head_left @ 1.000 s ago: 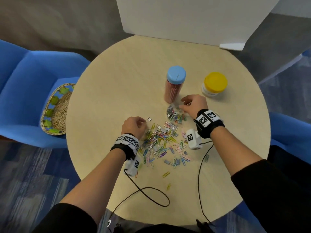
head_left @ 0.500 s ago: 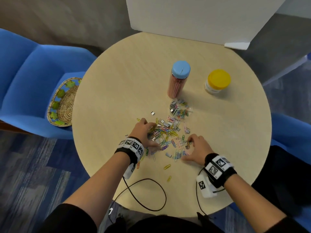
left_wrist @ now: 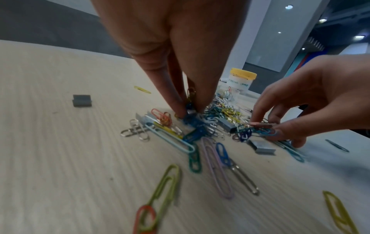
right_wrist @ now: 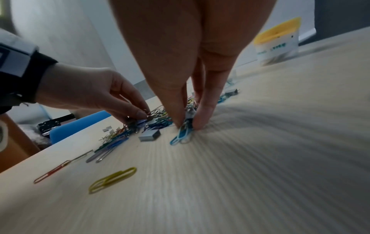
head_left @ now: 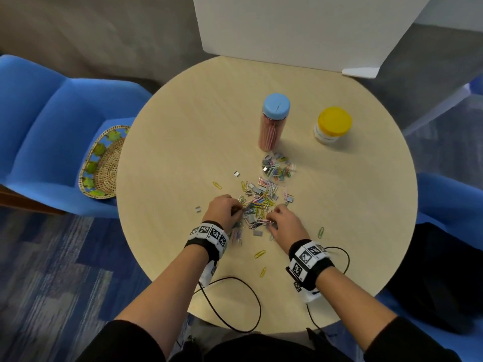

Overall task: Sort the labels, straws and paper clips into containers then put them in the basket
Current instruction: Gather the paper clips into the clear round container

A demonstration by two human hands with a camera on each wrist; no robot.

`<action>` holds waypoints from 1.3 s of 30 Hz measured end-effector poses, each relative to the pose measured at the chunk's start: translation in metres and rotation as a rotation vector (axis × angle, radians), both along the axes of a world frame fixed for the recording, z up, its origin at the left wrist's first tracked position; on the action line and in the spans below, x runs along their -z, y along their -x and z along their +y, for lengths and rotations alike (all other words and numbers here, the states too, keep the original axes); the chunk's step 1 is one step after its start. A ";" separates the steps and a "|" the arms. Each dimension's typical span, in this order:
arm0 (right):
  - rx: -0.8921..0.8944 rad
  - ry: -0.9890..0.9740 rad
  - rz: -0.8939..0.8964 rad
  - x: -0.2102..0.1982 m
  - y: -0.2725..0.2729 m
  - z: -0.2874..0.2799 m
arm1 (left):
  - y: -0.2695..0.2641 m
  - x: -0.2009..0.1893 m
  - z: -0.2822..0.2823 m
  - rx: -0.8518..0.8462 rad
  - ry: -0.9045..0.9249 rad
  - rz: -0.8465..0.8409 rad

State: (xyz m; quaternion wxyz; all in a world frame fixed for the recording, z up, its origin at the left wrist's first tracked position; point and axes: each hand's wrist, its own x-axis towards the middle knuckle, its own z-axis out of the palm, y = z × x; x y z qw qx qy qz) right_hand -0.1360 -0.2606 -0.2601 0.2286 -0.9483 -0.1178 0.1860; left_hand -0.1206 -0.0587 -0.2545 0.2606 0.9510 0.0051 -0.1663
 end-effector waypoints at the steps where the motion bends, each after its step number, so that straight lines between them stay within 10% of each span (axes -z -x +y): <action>1: -0.011 0.008 -0.001 -0.001 -0.002 -0.001 | -0.001 -0.001 0.001 0.004 -0.017 0.003; 12: 0.505 -0.413 0.334 -0.006 -0.024 -0.039 | -0.038 -0.026 0.015 -0.374 0.456 -0.008; 21: 0.814 -0.961 0.555 -0.025 -0.046 -0.048 | -0.111 -0.050 -0.021 -0.270 0.599 -0.102; 39: 0.723 -0.628 0.250 -0.034 -0.165 -0.036 | -0.141 -0.016 -0.056 -0.321 0.497 -0.030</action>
